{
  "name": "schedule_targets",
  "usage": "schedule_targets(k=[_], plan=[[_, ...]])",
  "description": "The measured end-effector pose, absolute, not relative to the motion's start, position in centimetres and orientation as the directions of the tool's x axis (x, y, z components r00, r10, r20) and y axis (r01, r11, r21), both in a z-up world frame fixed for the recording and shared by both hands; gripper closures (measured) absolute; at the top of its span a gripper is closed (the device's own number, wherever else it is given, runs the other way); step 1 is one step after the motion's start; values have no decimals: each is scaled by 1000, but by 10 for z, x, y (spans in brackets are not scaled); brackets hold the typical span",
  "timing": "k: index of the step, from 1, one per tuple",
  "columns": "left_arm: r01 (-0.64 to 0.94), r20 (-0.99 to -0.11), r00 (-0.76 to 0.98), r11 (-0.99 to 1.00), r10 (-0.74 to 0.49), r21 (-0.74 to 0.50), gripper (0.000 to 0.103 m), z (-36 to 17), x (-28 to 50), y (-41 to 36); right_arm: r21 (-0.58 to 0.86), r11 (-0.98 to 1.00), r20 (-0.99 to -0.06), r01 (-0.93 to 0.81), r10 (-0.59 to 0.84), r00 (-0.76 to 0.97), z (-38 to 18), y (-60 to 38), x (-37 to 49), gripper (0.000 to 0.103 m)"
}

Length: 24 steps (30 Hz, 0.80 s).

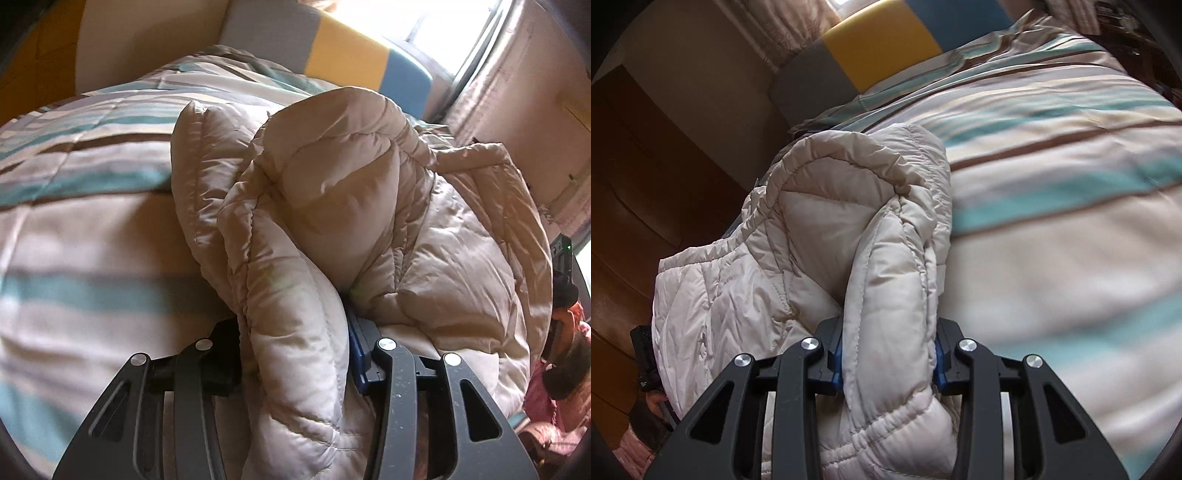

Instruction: Fold large clothes

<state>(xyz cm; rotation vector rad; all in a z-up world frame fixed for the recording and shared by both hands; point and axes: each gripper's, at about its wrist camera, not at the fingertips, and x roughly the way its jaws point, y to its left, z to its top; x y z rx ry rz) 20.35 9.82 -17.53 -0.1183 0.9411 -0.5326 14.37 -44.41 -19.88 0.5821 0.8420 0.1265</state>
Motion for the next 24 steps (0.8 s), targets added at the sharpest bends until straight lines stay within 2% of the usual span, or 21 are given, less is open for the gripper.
schedule_targets(k=[4,5,6,8,9,11,12,15,17,20,22,24], plan=[[397,-727,482,862,-489,-316,59,-174,178,89,515,844,-669,150,286,686,-195,-452,109,69],[395,-722,493,865,-485,-311,57,-174,174,89,506,848,-672,158,273,689,-194,-452,103,66],[380,-717,516,875,-469,-298,50,-172,169,90,495,853,-676,166,257,691,-193,-452,100,62],[347,-712,540,889,-450,-299,44,-169,165,96,445,874,-684,196,190,705,-185,-449,98,43],[327,-698,554,889,-454,-319,39,-165,162,103,422,880,-683,217,151,714,-179,-448,96,37],[282,-676,598,902,-431,-326,29,-156,155,115,400,889,-660,223,110,744,-165,-444,91,35],[271,-664,619,907,-420,-321,29,-151,153,119,392,893,-647,219,98,756,-157,-441,92,35],[224,-632,696,939,-341,-261,24,-131,147,130,356,915,-628,192,81,774,-137,-425,99,25],[202,-608,733,951,-305,-234,23,-117,152,128,331,929,-643,166,93,760,-131,-408,114,23],[210,-611,707,931,-356,-300,15,-111,164,119,299,944,-687,139,112,718,-133,-388,128,23],[234,-651,656,923,-382,-307,15,-114,181,100,245,961,-720,131,90,688,-138,-376,144,23],[225,-705,623,941,-339,-254,15,-123,199,81,193,972,-762,133,63,644,-151,-370,157,23]])
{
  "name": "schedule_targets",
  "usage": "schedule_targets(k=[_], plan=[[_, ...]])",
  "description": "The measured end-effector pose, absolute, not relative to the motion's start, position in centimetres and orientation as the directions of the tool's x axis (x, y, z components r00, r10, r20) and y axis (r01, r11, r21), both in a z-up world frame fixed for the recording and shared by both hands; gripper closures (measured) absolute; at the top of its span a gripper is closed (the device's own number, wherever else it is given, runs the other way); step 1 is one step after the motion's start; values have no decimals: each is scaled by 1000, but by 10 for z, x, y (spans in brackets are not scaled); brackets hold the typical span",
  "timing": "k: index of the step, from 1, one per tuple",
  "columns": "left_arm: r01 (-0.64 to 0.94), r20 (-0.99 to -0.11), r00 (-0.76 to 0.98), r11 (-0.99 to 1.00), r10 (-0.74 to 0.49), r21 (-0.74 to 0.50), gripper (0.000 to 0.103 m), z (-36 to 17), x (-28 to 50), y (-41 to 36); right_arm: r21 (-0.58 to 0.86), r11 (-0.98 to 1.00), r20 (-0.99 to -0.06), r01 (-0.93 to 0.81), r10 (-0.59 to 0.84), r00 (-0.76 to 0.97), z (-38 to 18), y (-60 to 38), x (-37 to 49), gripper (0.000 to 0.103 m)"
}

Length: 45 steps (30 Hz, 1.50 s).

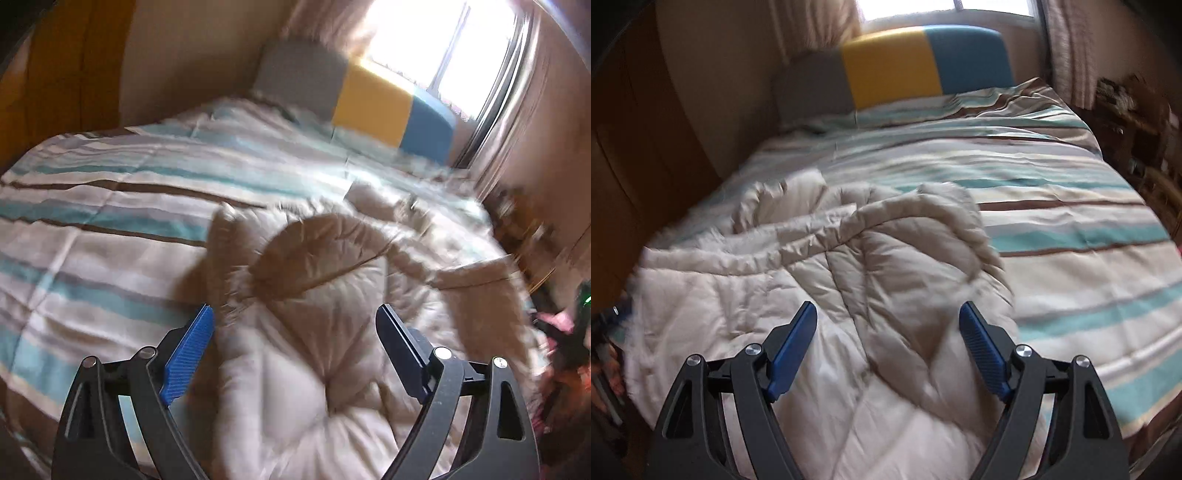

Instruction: Fold large clothes

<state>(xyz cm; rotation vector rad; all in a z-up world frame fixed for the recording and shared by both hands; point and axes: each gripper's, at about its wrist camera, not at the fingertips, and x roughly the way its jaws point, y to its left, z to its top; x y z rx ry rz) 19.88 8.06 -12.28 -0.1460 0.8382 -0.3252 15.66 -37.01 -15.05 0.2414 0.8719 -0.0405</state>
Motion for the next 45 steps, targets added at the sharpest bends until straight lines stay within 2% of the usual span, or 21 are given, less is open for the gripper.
schedule_targets(k=[3,4,5,6,7,8,10,12,16,21,27,34,38,45], plan=[[206,-767,565,952,-305,-226,17,-147,222,60,142,980,-788,142,25,615,-167,-363,175,28],[202,-762,568,950,-311,-237,23,-150,222,59,135,981,-788,140,21,615,-173,-361,173,39],[194,-754,575,948,-318,-252,45,-153,222,62,131,981,-782,141,15,623,-175,-360,173,57],[176,-741,592,948,-317,-265,63,-153,222,65,128,982,-777,141,11,630,-174,-360,170,65],[169,-734,601,947,-318,-272,67,-151,220,65,122,983,-771,134,9,636,-172,-360,168,79],[164,-725,612,948,-316,-274,73,-147,219,65,109,986,-762,127,1,648,-166,-360,168,88],[160,-691,658,952,-299,-261,79,-133,217,67,108,986,-735,126,-7,678,-153,-364,169,93],[148,-654,698,952,-293,-268,82,-120,219,67,135,983,-709,128,5,705,-137,-370,175,93],[124,-561,789,958,-252,-257,83,-89,225,64,176,976,-662,131,19,749,-113,-378,194,93],[107,-479,860,980,-176,-168,83,-65,251,46,169,975,-629,142,-5,778,-102,-380,226,93],[62,-535,840,996,-87,-66,83,-88,299,29,156,976,-654,151,-12,756,-131,-387,269,91],[16,-602,798,999,9,36,79,-128,328,14,124,976,-699,181,-44,714,-171,-389,293,81],[15,-635,772,998,22,54,72,-143,339,11,108,977,-713,186,-55,699,-186,-390,301,76],[24,-699,714,997,37,78,53,-167,354,7,111,973,-719,201,-61,692,-204,-390,304,70]])
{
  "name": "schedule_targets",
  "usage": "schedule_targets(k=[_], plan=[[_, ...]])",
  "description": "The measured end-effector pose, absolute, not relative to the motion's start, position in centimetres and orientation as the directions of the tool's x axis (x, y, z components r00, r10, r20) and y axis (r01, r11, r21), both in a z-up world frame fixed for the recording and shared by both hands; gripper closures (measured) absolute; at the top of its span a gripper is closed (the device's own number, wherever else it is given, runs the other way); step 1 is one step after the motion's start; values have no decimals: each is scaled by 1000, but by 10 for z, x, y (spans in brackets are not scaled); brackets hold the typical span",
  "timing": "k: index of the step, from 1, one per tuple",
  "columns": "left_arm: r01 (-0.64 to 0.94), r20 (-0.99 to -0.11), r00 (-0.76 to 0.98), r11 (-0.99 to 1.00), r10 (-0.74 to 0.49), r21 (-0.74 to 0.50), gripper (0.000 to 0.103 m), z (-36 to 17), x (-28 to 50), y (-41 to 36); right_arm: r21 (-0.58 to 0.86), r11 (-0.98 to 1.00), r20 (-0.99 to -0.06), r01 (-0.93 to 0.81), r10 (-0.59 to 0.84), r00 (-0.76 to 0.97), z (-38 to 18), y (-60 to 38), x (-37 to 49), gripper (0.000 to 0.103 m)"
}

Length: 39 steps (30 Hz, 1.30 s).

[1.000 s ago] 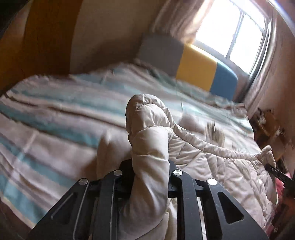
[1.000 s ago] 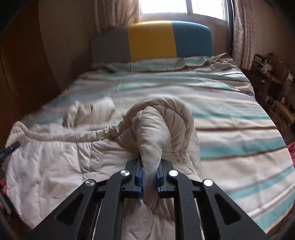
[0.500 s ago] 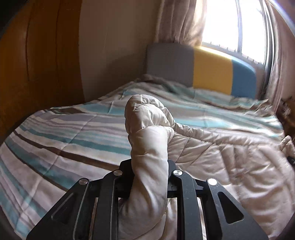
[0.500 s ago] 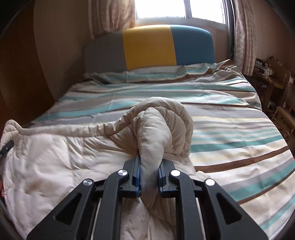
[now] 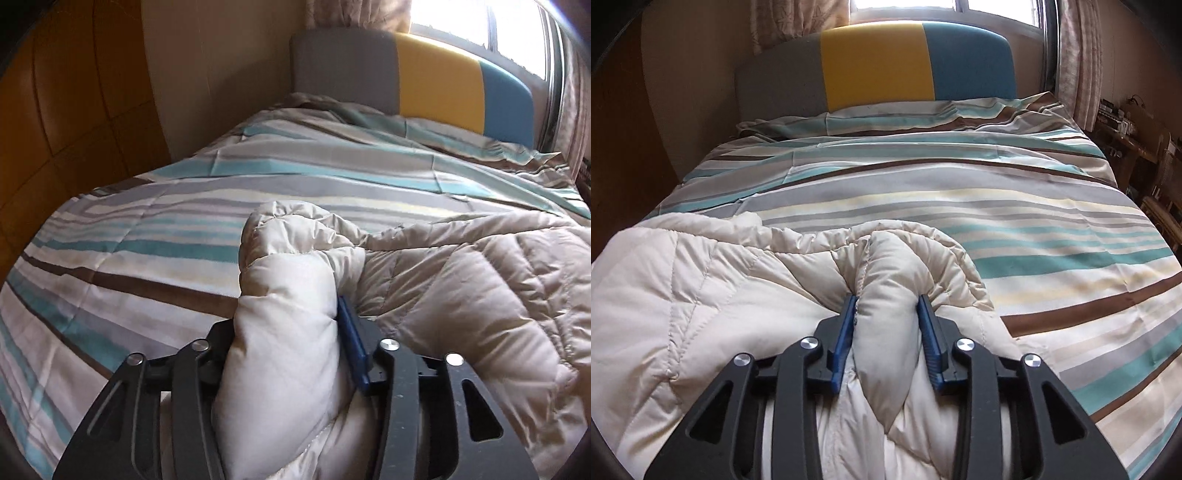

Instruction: Fold large clothes

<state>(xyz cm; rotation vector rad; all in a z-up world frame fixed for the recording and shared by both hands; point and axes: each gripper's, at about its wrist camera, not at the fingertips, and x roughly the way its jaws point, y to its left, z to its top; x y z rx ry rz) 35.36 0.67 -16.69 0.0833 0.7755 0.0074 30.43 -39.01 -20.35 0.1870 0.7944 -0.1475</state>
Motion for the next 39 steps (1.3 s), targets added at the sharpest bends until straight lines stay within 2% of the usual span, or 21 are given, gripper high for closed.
schedule_targets(k=[7,9,10,13,14,17,19,21,23,30,34,39], plan=[[4,-689,719,991,87,130,45,-170,353,1,91,975,-720,202,-76,690,-209,-387,308,66],[-29,-685,715,985,138,168,29,-168,351,0,84,976,-721,202,-80,688,-209,-387,308,66],[-39,-689,708,983,156,181,26,-166,352,0,83,976,-721,202,-82,688,-209,-386,308,66],[-51,-703,688,979,178,198,24,-150,341,2,73,976,-720,204,-90,688,-209,-384,308,65],[-96,-678,704,973,214,208,24,-138,330,3,69,976,-720,205,-94,688,-209,-384,308,65],[-197,-540,815,977,210,82,24,-96,287,6,63,976,-719,207,-100,688,-208,-383,308,65],[-202,-496,851,979,176,1,20,-76,271,-2,64,976,-718,207,-99,689,-208,-383,308,65],[-153,-507,855,987,110,-44,20,-69,271,-18,63,976,-719,207,-100,688,-208,-383,308,65],[-95,-540,839,995,70,-19,20,-73,283,-38,62,976,-719,208,-101,688,-208,-383,308,65],[-10,-606,789,989,100,151,20,-135,309,-89,56,976,-715,210,-108,691,-208,-382,306,64],[-16,-607,788,990,97,138,15,-166,315,-86,53,977,-709,208,-110,697,-207,-381,305,63],[-14,-626,772,988,106,151,14,-178,322,-91,44,976,-709,213,-120,695,-207,-379,307,62]])
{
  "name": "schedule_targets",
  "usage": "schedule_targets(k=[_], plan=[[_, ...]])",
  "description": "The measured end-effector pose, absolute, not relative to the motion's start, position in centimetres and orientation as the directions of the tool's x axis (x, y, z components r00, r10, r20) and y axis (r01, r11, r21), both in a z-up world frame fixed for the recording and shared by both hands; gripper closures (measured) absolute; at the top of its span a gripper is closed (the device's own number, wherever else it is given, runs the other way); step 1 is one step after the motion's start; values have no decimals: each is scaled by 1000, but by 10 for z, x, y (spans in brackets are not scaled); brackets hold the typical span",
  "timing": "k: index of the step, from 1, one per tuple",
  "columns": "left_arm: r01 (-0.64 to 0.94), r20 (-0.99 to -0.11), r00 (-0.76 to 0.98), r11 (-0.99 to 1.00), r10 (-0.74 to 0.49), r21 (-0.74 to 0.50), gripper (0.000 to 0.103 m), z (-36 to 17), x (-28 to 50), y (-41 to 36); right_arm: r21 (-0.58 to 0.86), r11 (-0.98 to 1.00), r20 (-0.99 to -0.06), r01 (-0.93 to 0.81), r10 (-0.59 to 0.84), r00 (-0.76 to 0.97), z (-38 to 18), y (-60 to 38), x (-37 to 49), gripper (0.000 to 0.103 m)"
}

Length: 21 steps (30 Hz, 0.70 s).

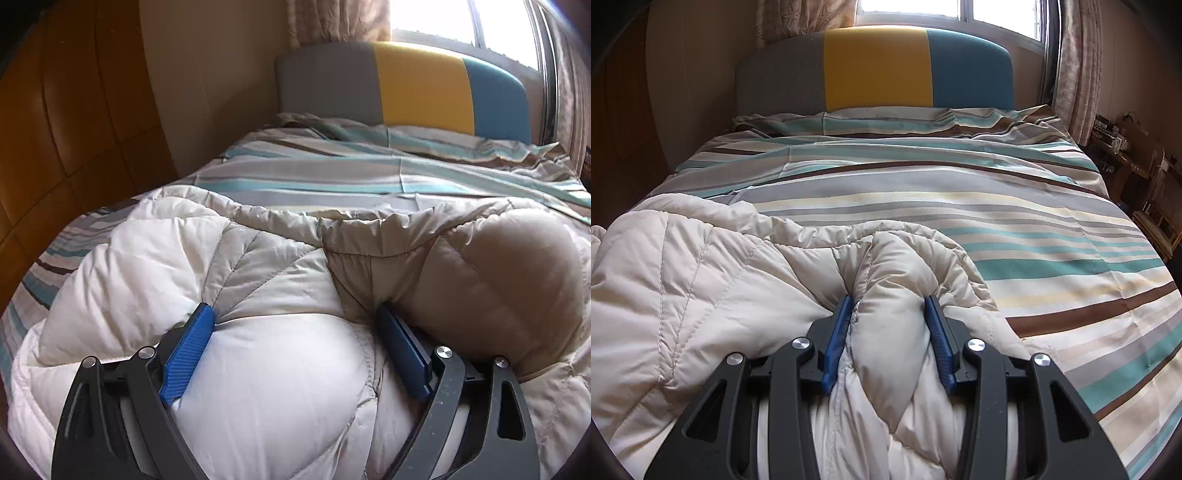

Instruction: Fold large clothes

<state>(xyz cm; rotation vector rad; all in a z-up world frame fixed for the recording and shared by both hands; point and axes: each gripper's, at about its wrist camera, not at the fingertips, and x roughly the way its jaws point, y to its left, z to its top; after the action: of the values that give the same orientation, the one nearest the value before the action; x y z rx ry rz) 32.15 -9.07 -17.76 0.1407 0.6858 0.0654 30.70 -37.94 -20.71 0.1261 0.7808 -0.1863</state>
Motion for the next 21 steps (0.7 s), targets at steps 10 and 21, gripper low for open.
schedule_targets(k=[10,21], plan=[[-1,-676,731,992,87,126,10,-170,326,-85,44,975,-732,218,-117,672,-201,-381,309,53],[-11,-654,757,1000,-7,-22,7,-130,288,-59,133,971,-597,197,-80,798,-131,-358,259,37]])
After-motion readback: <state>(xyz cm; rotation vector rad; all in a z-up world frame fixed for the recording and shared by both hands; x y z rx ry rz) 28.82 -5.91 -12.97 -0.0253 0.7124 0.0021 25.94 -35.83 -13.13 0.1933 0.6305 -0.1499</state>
